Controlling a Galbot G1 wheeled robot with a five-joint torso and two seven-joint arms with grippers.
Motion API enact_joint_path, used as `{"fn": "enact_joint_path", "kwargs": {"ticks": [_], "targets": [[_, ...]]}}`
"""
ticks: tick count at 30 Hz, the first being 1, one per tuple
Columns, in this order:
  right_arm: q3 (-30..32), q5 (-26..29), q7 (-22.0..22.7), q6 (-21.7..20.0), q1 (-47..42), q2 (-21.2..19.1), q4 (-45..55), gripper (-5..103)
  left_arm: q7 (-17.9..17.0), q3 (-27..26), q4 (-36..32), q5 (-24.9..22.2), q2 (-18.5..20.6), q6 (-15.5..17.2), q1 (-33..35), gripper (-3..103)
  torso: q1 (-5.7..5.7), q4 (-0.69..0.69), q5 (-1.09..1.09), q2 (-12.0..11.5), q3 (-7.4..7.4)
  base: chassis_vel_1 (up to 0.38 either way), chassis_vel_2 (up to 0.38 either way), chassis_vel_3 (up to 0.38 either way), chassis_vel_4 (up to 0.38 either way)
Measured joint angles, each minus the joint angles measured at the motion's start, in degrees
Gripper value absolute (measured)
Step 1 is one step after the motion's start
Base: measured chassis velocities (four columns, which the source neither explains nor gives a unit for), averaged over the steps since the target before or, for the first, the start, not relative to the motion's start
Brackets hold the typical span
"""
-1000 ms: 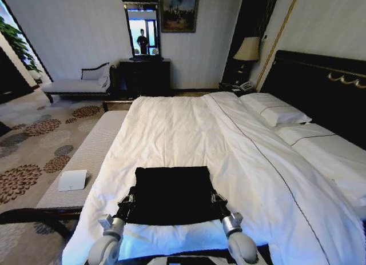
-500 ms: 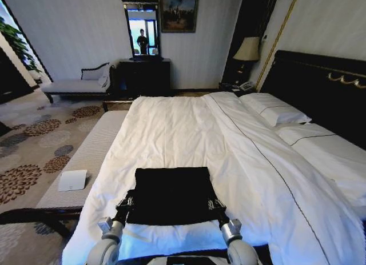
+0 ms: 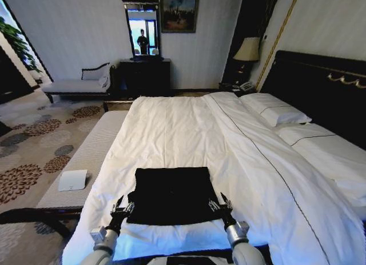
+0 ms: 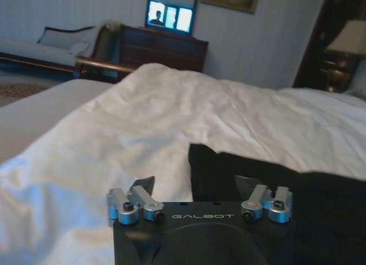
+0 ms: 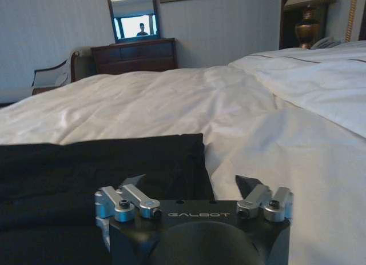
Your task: Fold the clothes on the bed.
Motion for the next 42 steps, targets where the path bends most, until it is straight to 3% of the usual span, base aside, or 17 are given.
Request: {"fn": "enact_joint_path", "kwargs": {"ticks": [2, 5, 12, 16, 20, 23, 27, 30, 32, 36, 42], "targets": [[0.4, 2.1, 0.5, -0.5, -0.5, 0.0, 1.6, 96, -0.1, -1.3, 0.0, -2.6, 0.5, 0.4, -1.4, 92, 0.0, 0.01, 0.0, 0.0, 0.0, 0.0, 0.0, 0.0, 0.0], [0.7, 3.8, 1.0, -1.3, -0.1, -0.2, 2.2, 100, -0.3, -2.0, 0.5, -5.2, 1.1, 1.5, -3.7, 99, 0.0, -0.01, 0.0, 0.0, 0.0, 0.0, 0.0, 0.0, 0.0], [0.7, 5.5, 2.5, -3.6, 2.1, -0.7, 2.5, 100, -0.9, -0.9, 5.3, -13.9, 3.6, 6.8, -13.6, 100, 0.01, 0.0, 0.0, 0.0, 0.01, 0.0, 0.0, 0.0, 0.0], [0.1, 5.0, 2.9, -4.4, 2.2, -0.1, 2.8, 100, -1.2, 3.3, 12.1, -19.1, 5.0, 10.7, -21.9, 100, 0.01, 0.0, 0.0, 0.0, 0.01, 0.0, 0.0, 0.0, 0.0], [0.1, 4.7, 3.0, -4.6, 2.1, -0.2, 2.8, 100, 0.6, 7.5, 17.7, -21.1, 5.7, 12.2, -29.1, 100, 0.01, -0.02, 0.0, 0.0, 0.01, 0.0, 0.0, 0.0, 0.0], [-0.1, 4.8, 3.1, -4.9, 2.5, -0.6, 2.6, 100, 1.2, 8.2, 18.9, -21.1, 5.6, 12.5, -30.6, 100, 0.01, -0.04, -0.01, 0.0, 0.01, 0.0, 0.0, 0.0, 0.0], [-0.8, 5.9, 3.3, -5.7, 4.1, -1.6, 2.2, 100, 2.2, 8.9, 21.4, -19.9, 5.2, 12.5, -32.0, 102, 0.01, 0.04, 0.01, 0.0, 0.02, 0.0, 0.0, 0.0, 0.0], [-0.9, 6.3, 3.3, -5.8, 4.6, -1.7, 1.8, 100, 2.6, 9.8, 23.4, -18.3, 4.7, 11.8, -33.6, 95, 0.01, -0.01, 0.0, 0.0, 0.01, 0.0, 0.0, 0.0, 0.0], [-1.0, 6.5, 3.3, -5.8, 4.9, -1.8, 1.7, 100, 2.6, 9.9, 23.9, -18.2, 4.5, 11.8, -34.1, 95, 0.01, -0.01, 0.0, 0.0, 0.0, 0.0, 0.0, 0.0, 0.0], [-1.4, 7.2, 3.4, -6.1, 6.0, -2.3, 1.6, 100, 2.5, 10.6, 26.0, -18.0, 3.9, 11.8, -36.4, 83, 0.01, 0.0, 0.0, 0.0, 0.01, 0.0, 0.0, 0.0, 0.0], [-1.6, 8.2, 3.4, -6.5, 6.9, -3.2, 1.5, 100, 2.5, 11.7, 27.5, -17.7, 3.5, 12.2, -38.2, 74, 0.01, 0.01, 0.01, 0.0, 0.01, 0.0, 0.0, 0.0, 0.0]]}}
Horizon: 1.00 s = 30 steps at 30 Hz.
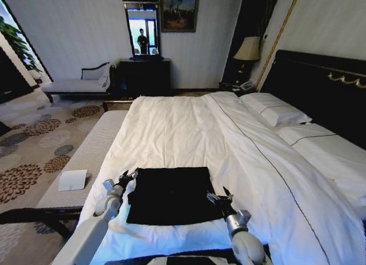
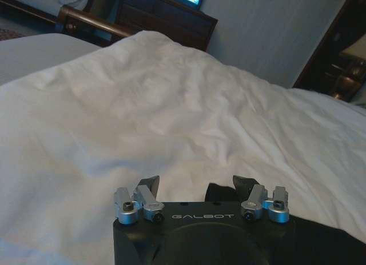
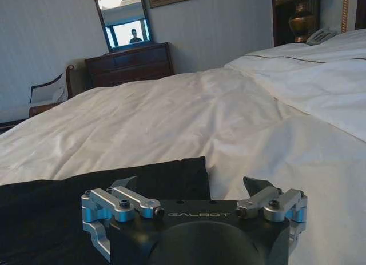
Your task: Fold the clothes on the bed.
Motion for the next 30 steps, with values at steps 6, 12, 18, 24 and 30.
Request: {"fn": "enact_joint_path", "kwargs": {"ticks": [6, 12, 18, 24, 30], "targets": [[0.2, 0.3, 0.0, -0.1, 0.0, -0.1, 0.2, 100, -0.2, 2.1, 2.3, 0.8, -0.7, 0.1, -1.9, 70, 0.0, -0.01, -0.01, 0.0, 0.0, 0.0, 0.0, 0.0, 0.0], [0.4, 0.6, 0.1, -0.3, -0.2, -0.1, 0.8, 100, -0.2, 4.1, 3.8, 1.9, -1.4, 0.2, -3.0, 70, 0.0, -0.01, -0.01, 0.0, 0.0, 0.0, 0.0, 0.0, 0.0], [0.6, 0.9, 0.2, -0.5, -0.1, 0.0, 1.2, 100, -0.2, 5.1, 4.5, 2.4, -1.7, 0.1, -3.8, 68, 0.0, -0.01, -0.01, 0.0, 0.0, 0.0, 0.0, 0.0, 0.0], [0.6, 0.9, 0.3, -0.5, -0.2, 0.1, 1.2, 100, 0.3, 5.5, 5.6, 3.2, -2.0, -0.8, -4.6, 45, 0.0, -0.01, -0.01, 0.0, 0.0, 0.0, 0.0, 0.0, 0.0], [0.6, 1.1, 0.4, -0.6, -0.1, 0.0, 1.3, 100, 0.4, 5.8, 5.9, 3.3, -2.2, -1.0, -4.7, 24, 0.0, -0.01, -0.01, 0.0, 0.0, 0.0, 0.0, 0.0, 0.0]]}}
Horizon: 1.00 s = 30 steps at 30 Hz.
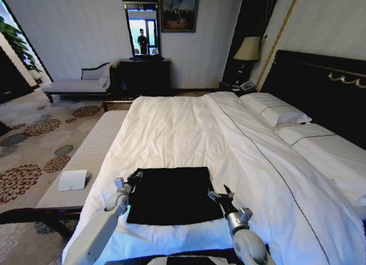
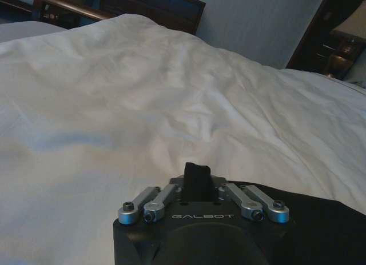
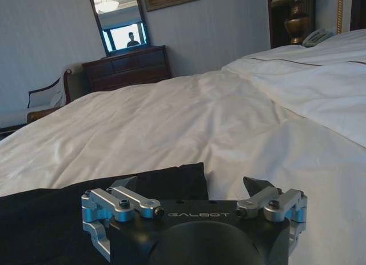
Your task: Fold the clothes on the bed.
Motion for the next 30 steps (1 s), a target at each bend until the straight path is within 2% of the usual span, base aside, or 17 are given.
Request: {"fn": "enact_joint_path", "kwargs": {"ticks": [2, 3, 9, 13, 17, 21, 28, 30], "targets": [[0.0, 0.0, 0.0, 0.0, 0.0, 0.0, 0.0, 100, 0.0, 0.0, 0.0, 0.1, 0.0, -0.1, 0.0, 24, 0.0, 0.0, 0.0, 0.0, 0.0, 0.0, 0.0, 0.0, 0.0], [0.1, 0.1, 0.0, 0.0, 0.0, 0.0, 0.1, 100, 0.0, 0.0, -0.1, 0.2, -0.1, -0.2, 0.1, 13, 0.0, 0.0, 0.0, 0.0, 0.0, 0.0, 0.0, 0.0, 0.0], [0.1, 0.3, 0.1, -0.1, 0.2, -0.1, 0.0, 100, -0.4, -0.4, -1.8, 0.6, 0.4, -0.5, 1.0, 1, 0.0, -0.01, 0.0, 0.0, 0.0, 0.0, 0.0, 0.0, 0.0], [0.0, 1.2, 0.4, -0.6, 1.2, -0.8, -0.3, 100, -0.6, -0.9, -3.2, 0.8, 1.1, -0.7, 1.8, 1, 0.0, -0.01, 0.0, 0.0, 0.0, 0.0, 0.0, 0.0, 0.0], [-0.1, 4.4, 1.3, -2.1, 4.2, -3.2, -0.8, 100, -1.1, -1.6, -4.6, 1.5, 1.7, -1.0, 2.8, 1, 0.0, -0.01, 0.0, 0.0, 0.0, 0.0, 0.0, 0.0, 0.0], [-0.7, 10.2, 2.5, -4.5, 10.1, -8.7, -2.8, 100, -1.8, -2.1, -6.6, 2.7, 2.6, -1.3, 4.0, 1, 0.0, 0.01, 0.0, 0.0, 0.0, 0.0, 0.0, 0.0, 0.0], [-3.3, 17.0, 2.8, -6.7, 16.3, -11.8, -6.7, 100, -2.6, -2.0, -7.5, 3.5, 2.8, -1.4, 4.2, 1, 0.0, 0.0, 0.0, 0.0, 0.0, 0.0, 0.0, 0.0, 0.0], [-4.9, 21.6, 2.9, -8.3, 20.3, -12.3, -8.9, 100, -3.1, -2.0, -8.1, 3.5, 2.9, -1.4, 4.4, 1, 0.0, -0.01, 0.0, 0.0, 0.0, 0.0, 0.0, 0.0, 0.0]]}}
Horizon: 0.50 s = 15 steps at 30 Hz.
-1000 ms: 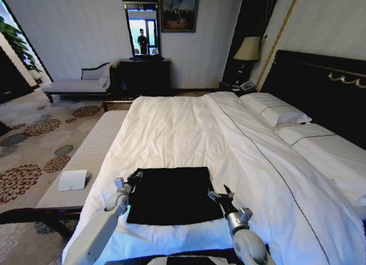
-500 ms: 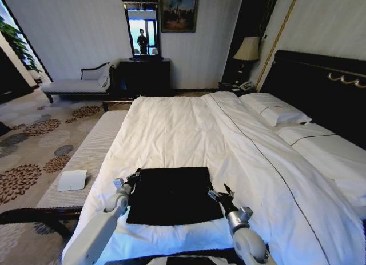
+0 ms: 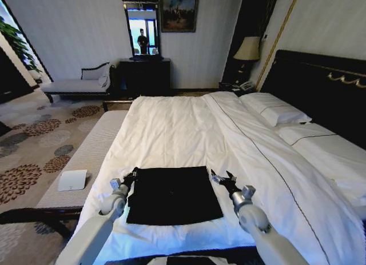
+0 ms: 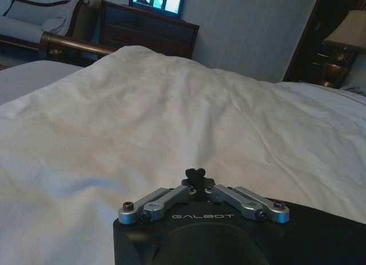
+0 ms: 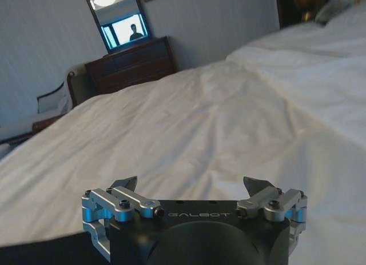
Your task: Fold the clothes on the bed.
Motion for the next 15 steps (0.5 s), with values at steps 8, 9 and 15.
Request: {"fn": "enact_joint_path", "kwargs": {"ticks": [8, 9, 15], "targets": [[-5.4, 14.5, 0.4, -7.2, 12.4, 1.3, -8.8, 100, -0.8, -0.7, -1.4, 0.0, 0.6, -0.1, 1.5, 1, 0.0, 0.03, 0.0, 0.0, 0.0, 0.0, 0.0, 0.0, 0.0], [-5.4, 14.5, 0.4, -7.2, 12.4, 1.3, -8.8, 100, -0.8, -0.7, -1.4, 0.0, 0.6, -0.1, 1.5, 1, 0.0, 0.03, 0.0, 0.0, 0.0, 0.0, 0.0, 0.0, 0.0], [-9.4, 16.1, -0.5, -9.7, 18.4, 3.3, -18.7, 100, -1.5, -0.6, -1.5, 0.0, 0.3, -0.2, 1.3, 1, 0.01, 0.01, -0.01, 0.0, 0.0, 0.0, 0.0, 0.0, 0.0]]}}
